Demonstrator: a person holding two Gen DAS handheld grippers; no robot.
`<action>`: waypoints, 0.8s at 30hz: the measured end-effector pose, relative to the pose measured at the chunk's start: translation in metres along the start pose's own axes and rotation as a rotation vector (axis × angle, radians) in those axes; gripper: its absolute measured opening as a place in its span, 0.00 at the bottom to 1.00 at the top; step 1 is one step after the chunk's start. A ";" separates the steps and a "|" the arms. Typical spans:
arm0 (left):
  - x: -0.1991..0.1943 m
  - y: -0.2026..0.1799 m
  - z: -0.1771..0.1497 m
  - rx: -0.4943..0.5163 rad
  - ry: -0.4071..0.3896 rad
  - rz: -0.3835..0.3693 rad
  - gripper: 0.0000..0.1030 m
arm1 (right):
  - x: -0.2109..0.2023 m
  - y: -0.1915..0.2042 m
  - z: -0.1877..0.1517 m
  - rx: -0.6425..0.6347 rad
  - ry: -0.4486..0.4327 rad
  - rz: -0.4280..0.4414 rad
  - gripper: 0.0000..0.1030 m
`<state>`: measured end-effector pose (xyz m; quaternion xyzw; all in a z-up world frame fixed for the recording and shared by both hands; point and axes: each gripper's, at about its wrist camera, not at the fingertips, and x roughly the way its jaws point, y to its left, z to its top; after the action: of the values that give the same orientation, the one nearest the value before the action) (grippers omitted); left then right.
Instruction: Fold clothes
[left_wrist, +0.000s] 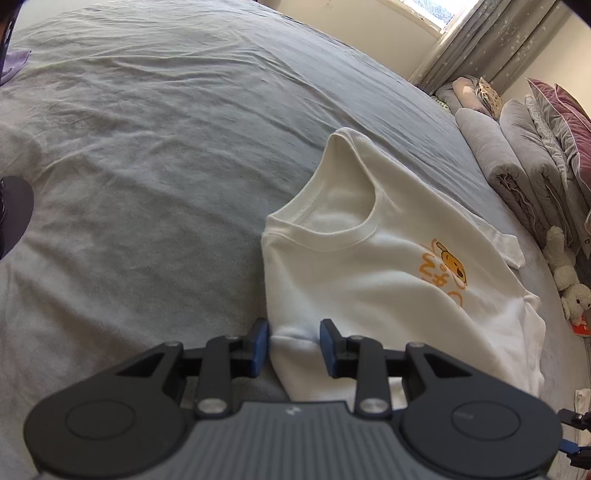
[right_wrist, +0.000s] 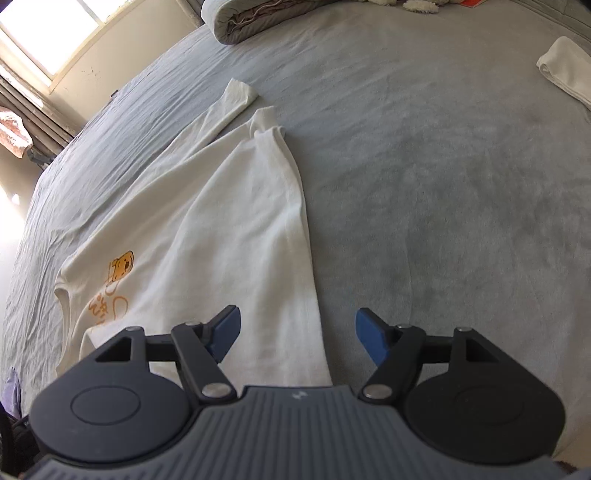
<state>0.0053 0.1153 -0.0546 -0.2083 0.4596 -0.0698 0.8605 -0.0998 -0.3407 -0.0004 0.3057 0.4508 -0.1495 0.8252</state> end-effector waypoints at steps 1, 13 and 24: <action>-0.001 0.003 -0.001 -0.011 0.009 -0.013 0.30 | 0.000 0.001 -0.006 -0.013 0.010 -0.007 0.71; -0.003 0.015 -0.043 -0.165 0.230 -0.265 0.30 | 0.010 0.012 -0.065 -0.137 0.012 -0.067 0.69; -0.022 0.000 -0.054 -0.072 0.226 -0.245 0.01 | -0.015 0.013 -0.047 -0.179 -0.098 -0.053 0.15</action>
<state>-0.0515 0.1056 -0.0646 -0.2841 0.5269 -0.1805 0.7804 -0.1321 -0.3010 -0.0022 0.2110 0.4296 -0.1451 0.8660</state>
